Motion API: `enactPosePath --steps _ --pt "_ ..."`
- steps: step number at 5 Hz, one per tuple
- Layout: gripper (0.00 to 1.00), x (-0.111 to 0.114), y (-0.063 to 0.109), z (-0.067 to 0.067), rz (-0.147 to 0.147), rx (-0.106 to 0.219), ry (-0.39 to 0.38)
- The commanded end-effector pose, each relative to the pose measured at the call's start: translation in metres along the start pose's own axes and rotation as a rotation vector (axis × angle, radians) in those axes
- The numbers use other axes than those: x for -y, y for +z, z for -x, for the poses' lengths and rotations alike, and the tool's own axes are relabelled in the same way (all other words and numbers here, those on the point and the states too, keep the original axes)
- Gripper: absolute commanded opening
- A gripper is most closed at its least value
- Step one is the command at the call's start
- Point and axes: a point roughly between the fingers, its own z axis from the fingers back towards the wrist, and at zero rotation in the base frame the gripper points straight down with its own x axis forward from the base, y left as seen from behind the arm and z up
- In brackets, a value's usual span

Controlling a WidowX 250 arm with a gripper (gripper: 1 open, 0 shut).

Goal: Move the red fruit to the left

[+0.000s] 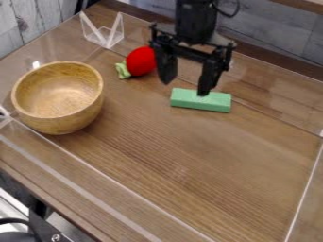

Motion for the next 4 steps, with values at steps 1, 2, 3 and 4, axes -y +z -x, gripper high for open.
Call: enactPosePath --steps 1,2,3,4 --pt "1.0 -0.009 0.002 -0.01 -0.016 0.067 0.072" --pt "1.0 -0.013 -0.008 -0.008 -0.012 0.078 0.11" --pt "1.0 -0.011 0.001 -0.017 0.012 0.101 0.092" --pt "1.0 -0.01 0.011 -0.025 0.03 0.126 0.066"
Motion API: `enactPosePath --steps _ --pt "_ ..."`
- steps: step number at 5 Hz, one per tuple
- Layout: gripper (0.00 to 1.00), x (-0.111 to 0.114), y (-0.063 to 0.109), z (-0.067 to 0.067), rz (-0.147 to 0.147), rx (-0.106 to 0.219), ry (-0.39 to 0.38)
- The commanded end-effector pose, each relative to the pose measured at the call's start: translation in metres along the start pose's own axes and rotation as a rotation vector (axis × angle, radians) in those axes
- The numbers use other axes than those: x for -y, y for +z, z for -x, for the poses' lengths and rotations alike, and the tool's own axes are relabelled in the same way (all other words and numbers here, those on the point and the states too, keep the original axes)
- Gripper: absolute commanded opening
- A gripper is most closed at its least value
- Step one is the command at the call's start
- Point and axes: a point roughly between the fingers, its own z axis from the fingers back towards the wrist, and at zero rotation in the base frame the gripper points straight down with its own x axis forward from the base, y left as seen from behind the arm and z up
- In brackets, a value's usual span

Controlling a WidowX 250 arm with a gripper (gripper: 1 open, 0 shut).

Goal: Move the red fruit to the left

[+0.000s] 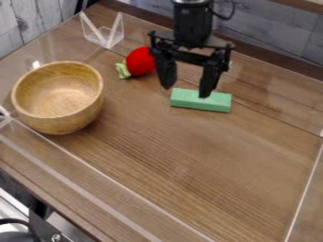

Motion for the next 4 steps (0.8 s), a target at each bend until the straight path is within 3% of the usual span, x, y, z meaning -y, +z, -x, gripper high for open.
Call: enactPosePath --steps 1,2,4 --pt "1.0 -0.002 0.03 -0.025 -0.013 0.091 0.025" --pt "1.0 0.002 0.037 -0.022 -0.046 0.086 0.042" --pt "1.0 0.004 0.04 0.004 -0.068 0.012 0.156"
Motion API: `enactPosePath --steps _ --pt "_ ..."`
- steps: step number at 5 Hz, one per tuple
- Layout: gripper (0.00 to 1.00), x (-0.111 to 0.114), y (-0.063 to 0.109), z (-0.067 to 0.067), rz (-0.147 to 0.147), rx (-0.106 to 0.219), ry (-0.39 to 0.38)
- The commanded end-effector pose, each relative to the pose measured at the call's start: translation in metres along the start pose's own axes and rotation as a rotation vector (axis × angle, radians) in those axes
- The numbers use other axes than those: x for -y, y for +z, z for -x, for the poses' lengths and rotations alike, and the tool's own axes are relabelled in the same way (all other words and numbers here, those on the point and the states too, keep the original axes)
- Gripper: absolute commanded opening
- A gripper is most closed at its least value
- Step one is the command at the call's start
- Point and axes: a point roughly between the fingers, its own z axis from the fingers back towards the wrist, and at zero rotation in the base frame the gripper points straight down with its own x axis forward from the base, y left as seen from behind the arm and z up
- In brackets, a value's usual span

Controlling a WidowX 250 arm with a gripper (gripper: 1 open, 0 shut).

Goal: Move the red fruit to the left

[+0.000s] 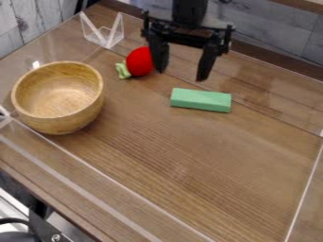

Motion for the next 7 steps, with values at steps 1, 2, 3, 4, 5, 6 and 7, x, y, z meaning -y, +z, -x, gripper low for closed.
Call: enactPosePath --steps 1,2,3,4,5,6,7 --pt "1.0 0.007 0.026 -0.004 0.038 0.027 -0.028" --pt "1.0 0.009 0.029 -0.006 0.071 -0.015 -0.086" --pt "1.0 0.005 0.021 0.002 0.063 -0.051 -0.116" --pt "1.0 0.001 0.012 0.008 0.05 -0.051 -0.079" --pt "1.0 -0.009 0.01 0.008 0.052 -0.039 -0.048" --pt "1.0 -0.014 0.014 0.003 0.084 0.023 -0.046" --pt "1.0 -0.012 0.011 -0.016 0.123 0.085 -0.07"
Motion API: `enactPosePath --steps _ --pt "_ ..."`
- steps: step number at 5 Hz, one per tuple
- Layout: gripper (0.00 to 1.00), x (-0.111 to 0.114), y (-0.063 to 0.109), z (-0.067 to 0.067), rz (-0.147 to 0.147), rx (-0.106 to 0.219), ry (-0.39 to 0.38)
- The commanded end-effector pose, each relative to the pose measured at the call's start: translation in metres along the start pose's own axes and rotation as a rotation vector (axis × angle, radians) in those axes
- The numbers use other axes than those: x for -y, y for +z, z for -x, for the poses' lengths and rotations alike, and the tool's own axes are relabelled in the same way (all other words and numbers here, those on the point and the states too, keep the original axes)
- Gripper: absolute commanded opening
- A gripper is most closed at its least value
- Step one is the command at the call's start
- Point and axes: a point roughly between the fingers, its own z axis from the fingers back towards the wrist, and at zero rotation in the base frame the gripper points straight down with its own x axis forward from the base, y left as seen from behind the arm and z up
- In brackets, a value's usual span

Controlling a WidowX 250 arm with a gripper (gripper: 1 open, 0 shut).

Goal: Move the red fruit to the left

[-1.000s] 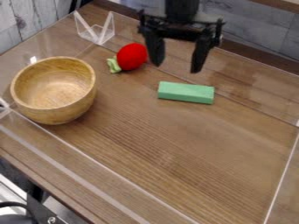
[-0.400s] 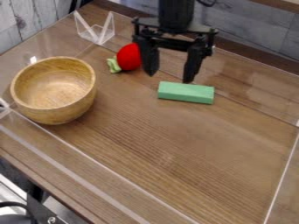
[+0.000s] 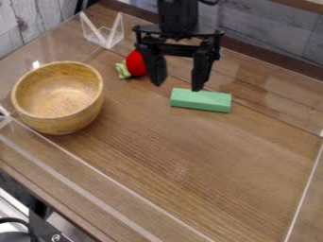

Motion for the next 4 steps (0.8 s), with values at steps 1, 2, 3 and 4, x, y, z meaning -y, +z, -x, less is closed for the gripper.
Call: enactPosePath --steps 1,2,3,4 --pt "1.0 0.001 0.005 -0.028 0.019 0.108 -0.055" --pt "1.0 0.013 0.001 -0.028 -0.013 0.183 -0.058" --pt "1.0 0.027 0.004 -0.023 -0.026 0.261 -0.065" --pt "1.0 0.038 0.014 -0.024 0.014 0.318 -0.059"
